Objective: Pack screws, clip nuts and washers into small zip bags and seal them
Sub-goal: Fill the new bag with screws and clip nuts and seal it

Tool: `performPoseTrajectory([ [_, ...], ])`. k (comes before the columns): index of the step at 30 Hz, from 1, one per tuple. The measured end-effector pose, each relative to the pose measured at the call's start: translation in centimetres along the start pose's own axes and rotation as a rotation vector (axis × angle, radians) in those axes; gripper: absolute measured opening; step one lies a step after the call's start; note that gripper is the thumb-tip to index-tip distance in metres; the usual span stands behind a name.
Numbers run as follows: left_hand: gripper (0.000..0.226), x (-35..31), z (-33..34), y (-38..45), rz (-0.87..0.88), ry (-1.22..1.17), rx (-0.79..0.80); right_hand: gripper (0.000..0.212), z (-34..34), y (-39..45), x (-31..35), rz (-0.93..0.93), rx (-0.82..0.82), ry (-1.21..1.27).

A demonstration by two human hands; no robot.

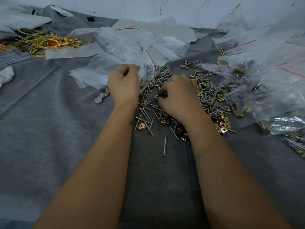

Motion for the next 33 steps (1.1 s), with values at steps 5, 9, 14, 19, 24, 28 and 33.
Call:
performPoseTrajectory([
  [5, 0.025, 0.1, 0.2, 0.0, 0.003, 0.036, 0.042, 0.024, 0.1, 0.0, -0.4, 0.058, 0.034, 0.039],
  [9, 0.021, 0.3, 0.6, -0.3, 0.014, 0.093, 0.093, 0.024, -0.4, 0.0, -0.7, 0.108, -0.048, 0.086],
  [14, 0.013, 0.2, 1.2, -0.4, 0.058, 0.173, 0.156, 0.013, -3.2, -0.3, -1.3, 0.191, -0.404, 0.401],
  [19, 0.016, -0.2, 0.5, -0.3, 0.075, 0.173, 0.076, 0.029, -3.3, -0.3, -0.4, 0.116, -0.399, 0.524],
  [24, 0.014, -0.2, -1.0, 0.4, 0.026, 0.041, -0.101, 0.029, -1.7, 0.0, -0.8, 0.073, -0.274, 0.358],
  [28, 0.013, -0.2, -1.1, 0.4, 0.016, 0.010, -0.115, 0.042, 0.3, -0.2, 0.7, -0.101, -0.017, 0.162],
  [33, 0.015, -0.1, -1.0, 0.3, 0.004, -0.008, -0.106, 0.039, 1.0, -0.1, -0.2, -0.047, 0.054, 0.033],
])
Point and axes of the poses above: each hand's wrist, its own y-axis towards the middle knuckle, its own z-axis out of the palm, x = y × z, the point moved 6 cm from there along y, towards the middle knuckle, and after that the axes turned 2 degrees about -x, right-handed, at the moved point
